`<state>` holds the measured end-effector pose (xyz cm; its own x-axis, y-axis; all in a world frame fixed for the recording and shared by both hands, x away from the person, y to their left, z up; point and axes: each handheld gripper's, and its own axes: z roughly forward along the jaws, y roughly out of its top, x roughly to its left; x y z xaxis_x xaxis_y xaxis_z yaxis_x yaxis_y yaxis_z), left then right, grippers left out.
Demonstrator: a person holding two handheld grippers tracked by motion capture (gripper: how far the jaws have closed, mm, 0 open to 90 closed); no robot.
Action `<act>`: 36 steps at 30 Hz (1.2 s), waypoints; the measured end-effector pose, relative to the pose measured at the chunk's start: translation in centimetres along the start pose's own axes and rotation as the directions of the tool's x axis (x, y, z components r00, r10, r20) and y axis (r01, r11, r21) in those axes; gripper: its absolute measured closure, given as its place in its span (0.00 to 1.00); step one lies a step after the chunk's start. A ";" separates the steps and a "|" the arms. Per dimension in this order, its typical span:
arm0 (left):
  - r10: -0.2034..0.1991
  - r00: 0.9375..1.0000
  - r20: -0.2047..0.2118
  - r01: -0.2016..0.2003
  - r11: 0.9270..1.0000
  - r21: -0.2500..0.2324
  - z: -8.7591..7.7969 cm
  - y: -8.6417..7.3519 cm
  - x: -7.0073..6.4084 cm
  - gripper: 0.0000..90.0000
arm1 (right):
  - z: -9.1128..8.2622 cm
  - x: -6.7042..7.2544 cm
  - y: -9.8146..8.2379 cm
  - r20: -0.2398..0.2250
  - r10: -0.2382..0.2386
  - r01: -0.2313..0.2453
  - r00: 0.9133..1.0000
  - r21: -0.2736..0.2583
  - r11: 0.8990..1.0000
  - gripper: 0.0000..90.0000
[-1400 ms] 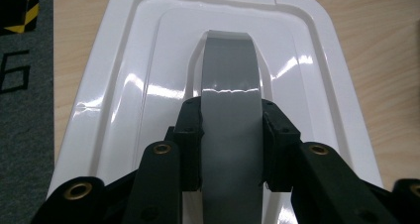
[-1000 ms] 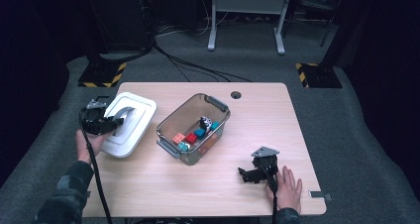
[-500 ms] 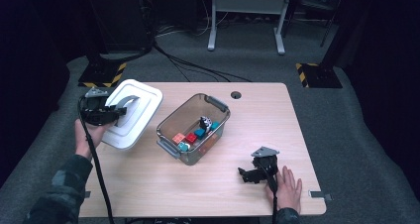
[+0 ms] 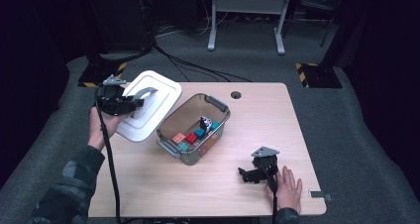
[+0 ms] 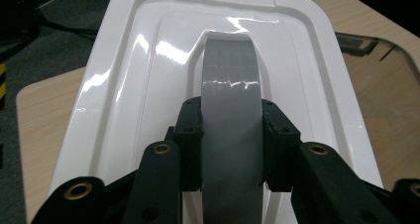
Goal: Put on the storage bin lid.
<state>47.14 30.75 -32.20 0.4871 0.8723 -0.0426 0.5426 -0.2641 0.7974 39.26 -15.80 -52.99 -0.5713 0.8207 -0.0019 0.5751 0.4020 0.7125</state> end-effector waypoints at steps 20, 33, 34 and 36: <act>0.073 0.987 0.141 -0.081 0.996 0.049 4.2 2.3 -5.5 0.74 | 0.0 0.1 0.0 0.006 0.009 -0.009 1.000 -0.005 1.000 0.00; 0.088 0.976 0.198 -0.110 0.989 0.103 7.9 1.7 -9.0 0.74 | 0.0 0.1 0.0 0.005 0.010 -0.010 1.000 -0.004 1.000 0.00; 0.089 0.975 0.203 -0.113 0.987 0.110 8.0 1.6 -9.1 0.74 | 0.0 0.0 0.0 0.000 -0.002 0.002 1.000 0.000 1.000 0.00; 0.088 0.975 0.202 -0.112 0.987 0.113 8.5 1.4 -9.5 0.74 | 0.0 0.0 0.0 0.000 -0.002 0.002 1.000 0.000 1.000 0.00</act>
<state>49.07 18.57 -35.74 0.6613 0.7443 -0.0934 0.5583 -0.4052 0.7240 39.27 -15.82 -52.99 -0.5722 0.8201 -0.0032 0.5740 0.4032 0.7127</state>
